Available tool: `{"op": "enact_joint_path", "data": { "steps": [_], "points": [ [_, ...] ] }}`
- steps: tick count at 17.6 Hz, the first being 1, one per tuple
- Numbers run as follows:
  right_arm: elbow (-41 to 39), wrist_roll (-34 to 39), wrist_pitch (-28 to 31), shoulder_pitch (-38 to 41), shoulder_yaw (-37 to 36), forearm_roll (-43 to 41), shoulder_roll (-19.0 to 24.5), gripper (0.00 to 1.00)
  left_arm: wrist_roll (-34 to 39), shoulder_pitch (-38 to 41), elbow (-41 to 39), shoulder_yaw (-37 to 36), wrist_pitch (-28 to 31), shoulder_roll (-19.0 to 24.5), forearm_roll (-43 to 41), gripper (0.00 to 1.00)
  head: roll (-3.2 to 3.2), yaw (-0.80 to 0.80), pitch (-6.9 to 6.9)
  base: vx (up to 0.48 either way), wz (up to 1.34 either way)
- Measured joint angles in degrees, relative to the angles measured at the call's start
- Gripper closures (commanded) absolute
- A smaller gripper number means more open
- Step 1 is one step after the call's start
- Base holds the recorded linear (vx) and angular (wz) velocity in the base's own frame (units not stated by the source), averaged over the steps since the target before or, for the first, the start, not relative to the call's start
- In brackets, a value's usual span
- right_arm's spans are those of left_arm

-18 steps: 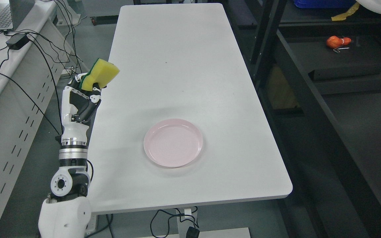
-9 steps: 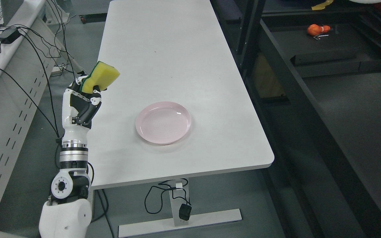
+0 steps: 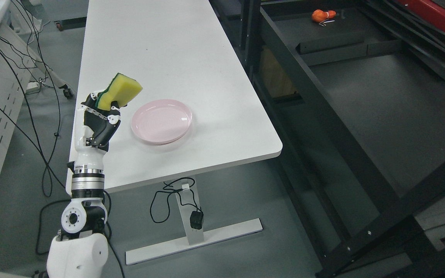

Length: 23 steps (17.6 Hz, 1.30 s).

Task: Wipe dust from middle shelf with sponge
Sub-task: 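Hold the sponge raised in the left hand while turning to the shelf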

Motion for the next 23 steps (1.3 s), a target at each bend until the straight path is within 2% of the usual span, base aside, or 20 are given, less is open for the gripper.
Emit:
{"op": "enact_joint_path", "data": {
  "steps": [13,23],
  "points": [
    [0.00,0.00,0.00,0.00,-0.01,0.00,0.00,0.00,-0.02,0.01,0.11,-3.57,-0.17,-0.05,0.17,1.00,0.00,0.00,0.00,-0.197,-0.25],
    [0.00,0.00,0.00,0.00,0.00,0.00,0.00,0.00,0.18,-0.21,0.38,-6.70,-0.38,-0.07,0.21,1.00,0.00,0.00,0.00,-0.157,-0.68]
  ]
}}
